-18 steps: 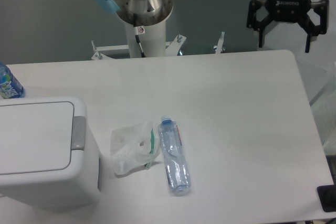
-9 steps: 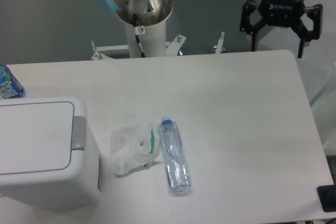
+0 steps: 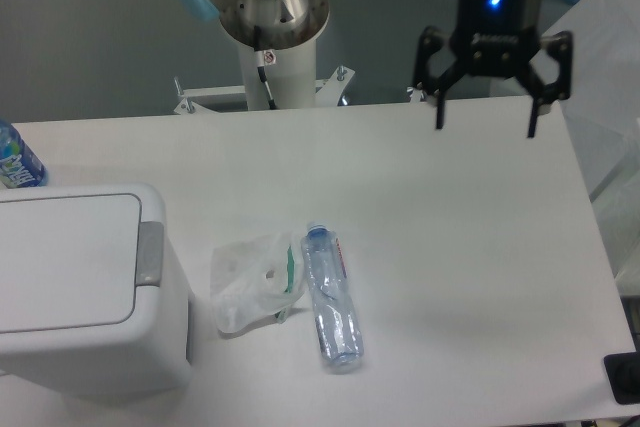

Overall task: Open the trash can
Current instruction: 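Move the open gripper across the table toward the white trash can, then lower the gripper onto the grey button beside the trash can lid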

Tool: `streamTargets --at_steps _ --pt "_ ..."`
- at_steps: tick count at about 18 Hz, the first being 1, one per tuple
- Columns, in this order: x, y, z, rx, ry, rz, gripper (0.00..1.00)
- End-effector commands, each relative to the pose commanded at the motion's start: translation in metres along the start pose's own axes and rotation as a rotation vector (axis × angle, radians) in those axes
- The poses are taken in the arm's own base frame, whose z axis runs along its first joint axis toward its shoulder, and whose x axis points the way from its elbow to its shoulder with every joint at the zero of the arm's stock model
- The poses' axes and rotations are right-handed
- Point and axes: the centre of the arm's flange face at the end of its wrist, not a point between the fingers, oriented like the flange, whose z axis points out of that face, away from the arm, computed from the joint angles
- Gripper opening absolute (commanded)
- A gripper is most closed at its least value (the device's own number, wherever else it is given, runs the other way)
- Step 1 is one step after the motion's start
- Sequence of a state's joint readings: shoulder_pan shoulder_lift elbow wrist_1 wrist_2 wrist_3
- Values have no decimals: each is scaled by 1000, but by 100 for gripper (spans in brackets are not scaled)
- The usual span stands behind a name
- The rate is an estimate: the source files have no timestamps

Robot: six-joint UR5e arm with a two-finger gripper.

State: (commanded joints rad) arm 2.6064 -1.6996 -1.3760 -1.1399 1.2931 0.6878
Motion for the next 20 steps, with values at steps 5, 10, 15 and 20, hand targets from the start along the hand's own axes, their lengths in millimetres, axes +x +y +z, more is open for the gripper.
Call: streamTargets --at_steps 5,10,15,20 --pt "42 -26 24 24 37 -140 100" --pt "90 -45 45 22 93 -285 100" --pt "104 -51 53 35 174 -415 100" --pt "130 -47 68 0 203 -396 100"
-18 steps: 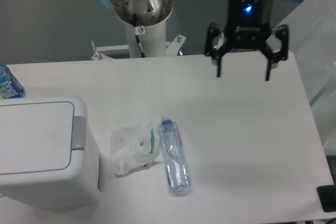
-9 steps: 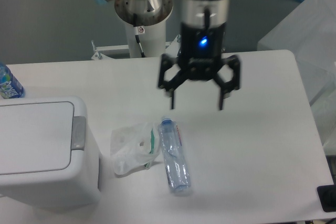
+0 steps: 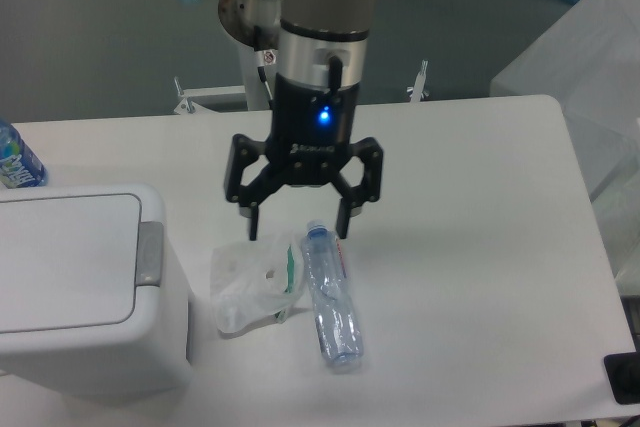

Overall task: Open the trash can
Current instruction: 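Lower the gripper onto the grey button beside the trash can lid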

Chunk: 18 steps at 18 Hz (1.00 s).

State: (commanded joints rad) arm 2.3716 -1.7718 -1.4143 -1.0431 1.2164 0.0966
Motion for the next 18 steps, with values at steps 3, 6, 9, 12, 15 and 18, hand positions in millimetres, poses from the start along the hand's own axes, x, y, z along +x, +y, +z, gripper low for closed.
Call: streamTargets --at_steps 3,6,9,12,15,18 --pt "9 2 8 -13 10 6 100" --pt "20 7 19 -34 21 21 100" --pt "31 13 31 -56 31 35 100" --pt "39 16 37 -68 37 46 100" --pt "47 18 43 -77 44 55 100" --pt "54 20 49 -87 51 68 100"
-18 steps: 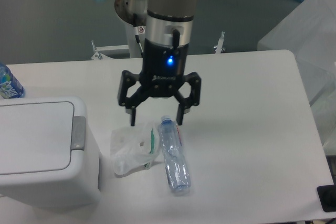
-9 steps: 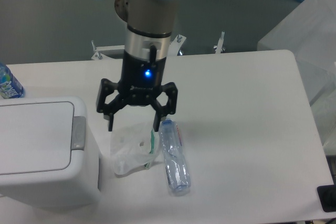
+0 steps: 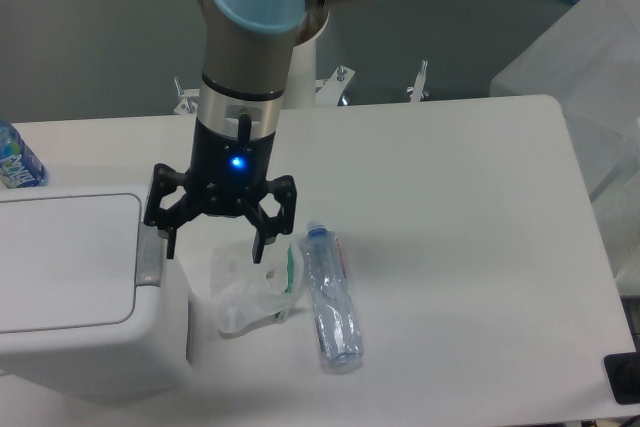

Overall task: Open the trash can
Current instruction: 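Lower the gripper onto the grey button beside the trash can lid, then press down on the grey lid button with the gripper fingers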

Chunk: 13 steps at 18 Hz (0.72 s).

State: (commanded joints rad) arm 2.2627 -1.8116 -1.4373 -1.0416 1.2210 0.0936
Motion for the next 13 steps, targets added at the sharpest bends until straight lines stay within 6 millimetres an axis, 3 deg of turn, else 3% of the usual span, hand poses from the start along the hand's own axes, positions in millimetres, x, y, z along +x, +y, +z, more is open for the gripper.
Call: streamTargets --at_steps 6,13 --pt "1 6 12 -2 0 8 100" --pt "3 7 13 4 1 13 100"
